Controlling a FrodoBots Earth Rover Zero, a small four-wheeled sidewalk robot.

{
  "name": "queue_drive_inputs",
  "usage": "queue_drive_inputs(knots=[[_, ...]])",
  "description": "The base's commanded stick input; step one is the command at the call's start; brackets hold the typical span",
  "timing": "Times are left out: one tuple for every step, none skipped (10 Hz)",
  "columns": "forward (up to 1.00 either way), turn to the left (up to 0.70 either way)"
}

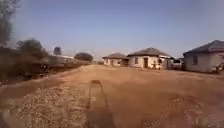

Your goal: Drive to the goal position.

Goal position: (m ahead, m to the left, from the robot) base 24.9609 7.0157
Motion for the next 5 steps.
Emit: queue_drive_inputs(knots=[[0.7, 0.0], [0.7, 0.0], [0.7, 0.0], [0.7, 0.0], [0.7, 0.0]])
